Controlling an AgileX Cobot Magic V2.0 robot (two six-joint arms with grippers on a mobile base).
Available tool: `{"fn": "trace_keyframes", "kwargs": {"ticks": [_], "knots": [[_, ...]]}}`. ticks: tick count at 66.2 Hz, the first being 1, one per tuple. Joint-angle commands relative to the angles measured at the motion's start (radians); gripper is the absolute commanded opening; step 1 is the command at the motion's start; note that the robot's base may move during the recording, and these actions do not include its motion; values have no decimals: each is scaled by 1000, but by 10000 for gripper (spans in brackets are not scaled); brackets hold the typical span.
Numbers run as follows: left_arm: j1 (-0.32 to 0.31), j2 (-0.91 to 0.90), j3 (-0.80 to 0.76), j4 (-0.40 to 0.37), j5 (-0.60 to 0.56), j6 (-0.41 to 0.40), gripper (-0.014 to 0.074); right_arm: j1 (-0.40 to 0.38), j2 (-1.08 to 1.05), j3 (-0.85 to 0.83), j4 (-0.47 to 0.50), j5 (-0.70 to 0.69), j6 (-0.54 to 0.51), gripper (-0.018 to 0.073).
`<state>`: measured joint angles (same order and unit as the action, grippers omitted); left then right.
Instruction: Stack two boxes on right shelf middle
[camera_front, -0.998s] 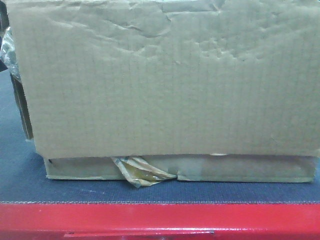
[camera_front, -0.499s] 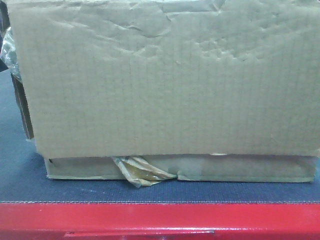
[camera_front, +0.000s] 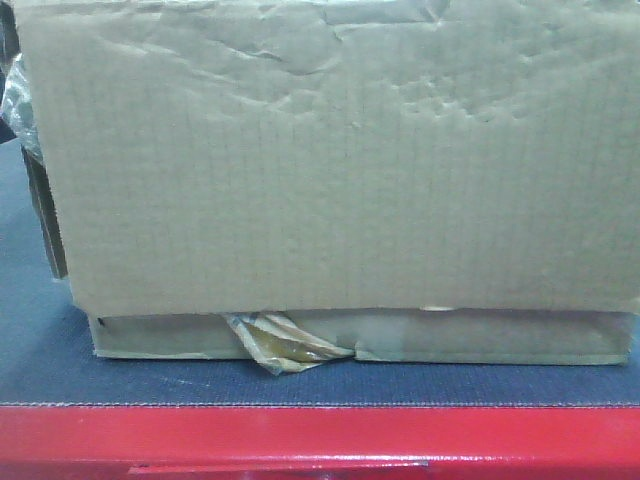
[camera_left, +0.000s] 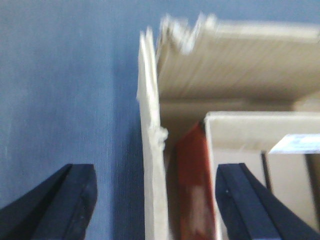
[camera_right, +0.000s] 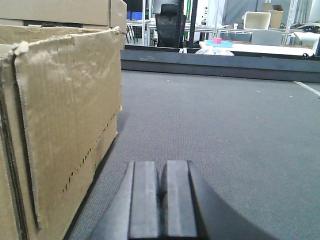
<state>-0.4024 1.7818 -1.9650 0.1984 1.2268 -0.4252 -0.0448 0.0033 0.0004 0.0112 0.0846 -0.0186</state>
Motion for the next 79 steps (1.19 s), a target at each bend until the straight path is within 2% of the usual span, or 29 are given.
{"fn": "trace_keyframes", "kwargs": {"ticks": [1, 10, 16, 23, 68, 79], "knots": [[1, -8, 50, -15, -6, 8, 398, -6, -3, 0, 0, -17, 1, -162], [1, -8, 129, -13, -6, 8, 398, -6, -3, 0, 0, -17, 1, -162], [1, -8, 177, -50, -6, 8, 398, -6, -3, 0, 0, -17, 1, -162], [1, -8, 218, -55, -6, 8, 398, -6, -3, 0, 0, -17, 1, -162], [1, -8, 223, -65, -6, 8, 398, -6, -3, 0, 0, -17, -8, -162], [1, -8, 223, -63, -6, 8, 398, -6, -3, -3, 0, -183, -9, -162]]}}
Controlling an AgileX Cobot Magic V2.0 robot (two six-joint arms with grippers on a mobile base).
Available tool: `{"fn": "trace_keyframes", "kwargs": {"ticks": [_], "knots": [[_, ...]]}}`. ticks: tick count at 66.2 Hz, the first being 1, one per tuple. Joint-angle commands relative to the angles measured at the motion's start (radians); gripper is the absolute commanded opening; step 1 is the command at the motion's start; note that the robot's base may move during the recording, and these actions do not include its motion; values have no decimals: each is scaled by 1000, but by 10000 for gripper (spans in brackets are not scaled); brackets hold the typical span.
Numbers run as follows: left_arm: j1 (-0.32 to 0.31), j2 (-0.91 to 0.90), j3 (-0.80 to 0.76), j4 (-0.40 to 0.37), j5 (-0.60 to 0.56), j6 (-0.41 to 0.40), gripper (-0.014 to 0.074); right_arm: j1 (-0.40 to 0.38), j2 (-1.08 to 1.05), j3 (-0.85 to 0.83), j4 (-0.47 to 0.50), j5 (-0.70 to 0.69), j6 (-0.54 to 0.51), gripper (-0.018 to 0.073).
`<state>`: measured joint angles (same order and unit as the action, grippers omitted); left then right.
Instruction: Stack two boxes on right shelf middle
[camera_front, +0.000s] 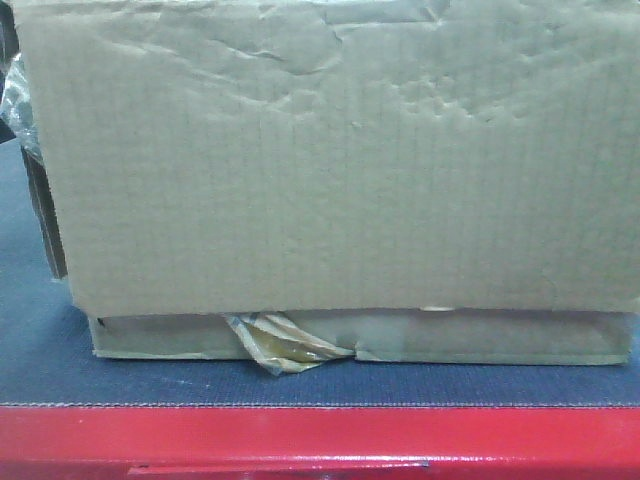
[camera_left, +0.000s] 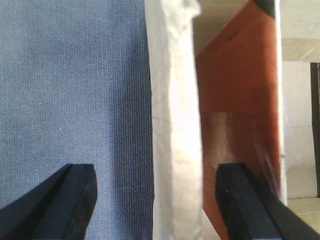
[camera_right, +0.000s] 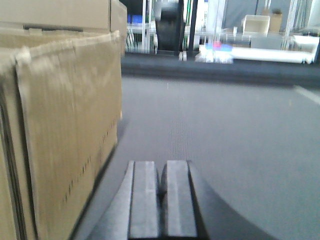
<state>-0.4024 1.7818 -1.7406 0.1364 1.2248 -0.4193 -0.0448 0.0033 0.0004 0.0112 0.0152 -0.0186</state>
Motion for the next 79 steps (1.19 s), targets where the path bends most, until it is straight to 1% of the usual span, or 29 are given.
{"fn": "trace_keyframes", "kwargs": {"ticks": [1, 4, 8, 12, 19, 33, 43, 52, 65, 74, 79], "knots": [[1, -8, -2, -1, -4, 2, 398, -6, -3, -15, 0, -116, -9, -162], [1, -8, -2, -1, -4, 2, 398, -6, -3, -67, 0, -92, -7, -162], [1, -8, -2, -1, -4, 2, 398, -6, -3, -142, 0, -15, 0, -162], [1, -8, -2, -1, -4, 2, 398, -6, -3, -223, 0, 103, 0, -162], [1, -8, -2, -1, -4, 2, 398, -6, 72, -359, 0, 278, 1, -162], [1, -8, -2, -1, -4, 2, 398, -6, 373, -651, 5, 696, 1, -162], [1, -8, -2, -1, -4, 2, 398, -6, 614, -843, 5, 899, 1, -162], [1, -8, -2, -1, -4, 2, 398, -6, 758, -951, 5, 970, 1, -162], [1, -8, -2, -1, -4, 2, 398, -6, 888, -1023, 9, 945, 1, -162], [1, -8, -2, -1, -4, 2, 398, -6, 961, -1039, 59, 848, 19, -162], [1, -8, -2, -1, -4, 2, 398, -6, 1030, -1098, 93, 917, 19, -162]]}}
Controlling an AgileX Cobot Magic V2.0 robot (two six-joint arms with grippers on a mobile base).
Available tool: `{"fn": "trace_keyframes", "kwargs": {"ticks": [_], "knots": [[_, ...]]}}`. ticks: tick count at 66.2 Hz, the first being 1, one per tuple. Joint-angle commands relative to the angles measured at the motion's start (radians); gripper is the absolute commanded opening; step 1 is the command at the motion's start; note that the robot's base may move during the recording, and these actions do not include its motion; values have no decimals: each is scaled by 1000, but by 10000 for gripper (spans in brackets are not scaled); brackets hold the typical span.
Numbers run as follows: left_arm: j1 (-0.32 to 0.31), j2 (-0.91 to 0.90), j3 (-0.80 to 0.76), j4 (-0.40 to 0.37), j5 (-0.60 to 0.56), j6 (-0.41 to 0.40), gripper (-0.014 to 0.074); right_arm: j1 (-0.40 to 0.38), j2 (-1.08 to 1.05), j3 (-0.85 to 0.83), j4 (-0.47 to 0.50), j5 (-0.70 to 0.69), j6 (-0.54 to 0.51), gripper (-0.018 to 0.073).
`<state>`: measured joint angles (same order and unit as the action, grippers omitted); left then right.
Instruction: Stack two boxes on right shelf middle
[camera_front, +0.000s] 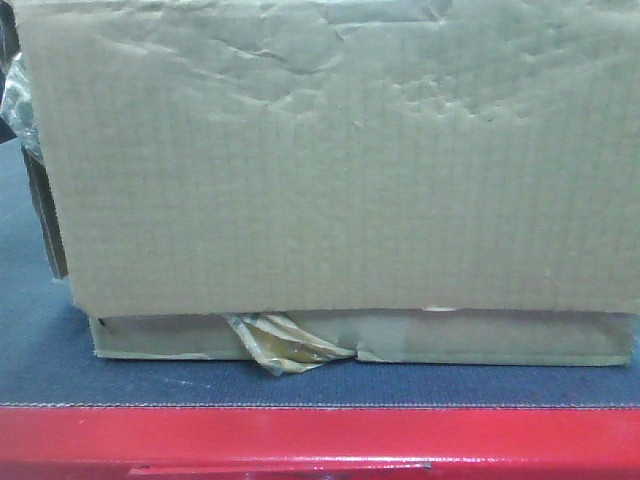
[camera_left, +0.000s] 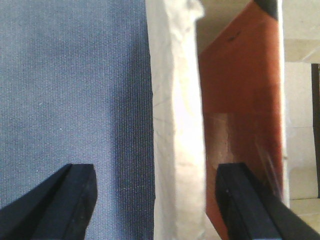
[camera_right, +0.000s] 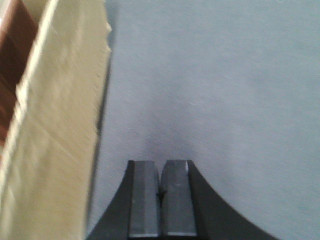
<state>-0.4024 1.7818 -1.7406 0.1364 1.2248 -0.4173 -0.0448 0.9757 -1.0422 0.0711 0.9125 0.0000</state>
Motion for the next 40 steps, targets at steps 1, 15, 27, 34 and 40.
{"fn": "trace_keyframes", "kwargs": {"ticks": [1, 15, 27, 34, 40], "knots": [[1, -8, -2, -1, -4, 0, 398, -6, 81, -71, 40, 51, 8, -162], [1, -8, -2, -1, -4, 0, 398, 1, 275, -313, 40, 183, 92, -158], [1, -8, -2, -1, -4, 0, 398, 111, 394, -493, -18, 246, 193, -158], [1, -8, -2, 1, -4, 0, 398, 191, 454, -581, -65, 293, 200, -158], [1, -8, -2, 1, -4, 0, 398, 222, 512, -650, -71, 309, 200, -158]]}}
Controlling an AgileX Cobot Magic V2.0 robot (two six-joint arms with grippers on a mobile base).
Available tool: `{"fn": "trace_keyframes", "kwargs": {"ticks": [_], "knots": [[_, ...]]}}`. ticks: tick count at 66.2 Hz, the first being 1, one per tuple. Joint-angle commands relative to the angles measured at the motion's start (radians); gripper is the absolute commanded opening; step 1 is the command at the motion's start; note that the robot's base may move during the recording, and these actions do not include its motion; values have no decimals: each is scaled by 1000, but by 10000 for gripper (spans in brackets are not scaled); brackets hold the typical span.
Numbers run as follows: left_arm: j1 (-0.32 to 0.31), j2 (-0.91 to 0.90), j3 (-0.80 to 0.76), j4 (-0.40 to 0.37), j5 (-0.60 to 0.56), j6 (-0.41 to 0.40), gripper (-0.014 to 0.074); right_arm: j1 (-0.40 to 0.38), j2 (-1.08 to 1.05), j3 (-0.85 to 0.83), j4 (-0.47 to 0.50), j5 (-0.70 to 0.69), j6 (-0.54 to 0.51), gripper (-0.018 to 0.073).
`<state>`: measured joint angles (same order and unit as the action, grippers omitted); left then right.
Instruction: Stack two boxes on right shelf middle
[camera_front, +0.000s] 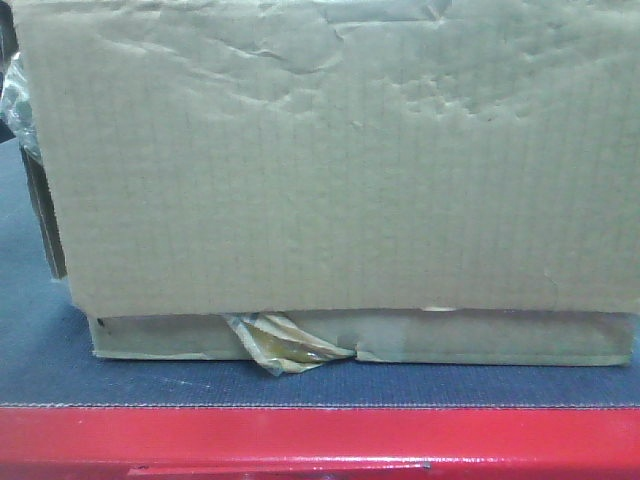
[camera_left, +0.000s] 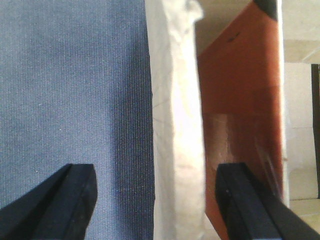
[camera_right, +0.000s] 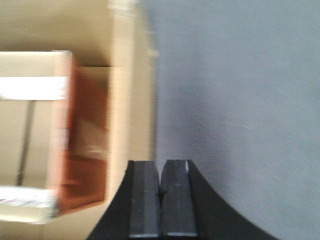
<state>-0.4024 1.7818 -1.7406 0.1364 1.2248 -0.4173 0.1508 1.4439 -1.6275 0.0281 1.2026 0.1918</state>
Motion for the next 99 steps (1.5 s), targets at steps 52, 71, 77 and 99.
{"fn": "trace_keyframes", "kwargs": {"ticks": [52, 71, 77, 99], "knots": [[1, -8, 0, 1, -4, 0, 398, 31, 208, -16, -5, 18, 35, 327], [1, -8, 0, 1, -4, 0, 398, 32, 208, 11, -3, 18, 45, 229], [1, -8, 0, 1, -4, 0, 398, 32, 208, 23, -3, 18, 45, 214], [1, 3, 2, 1, -4, 0, 398, 32, 208, 27, -3, 18, 45, 214]]}}
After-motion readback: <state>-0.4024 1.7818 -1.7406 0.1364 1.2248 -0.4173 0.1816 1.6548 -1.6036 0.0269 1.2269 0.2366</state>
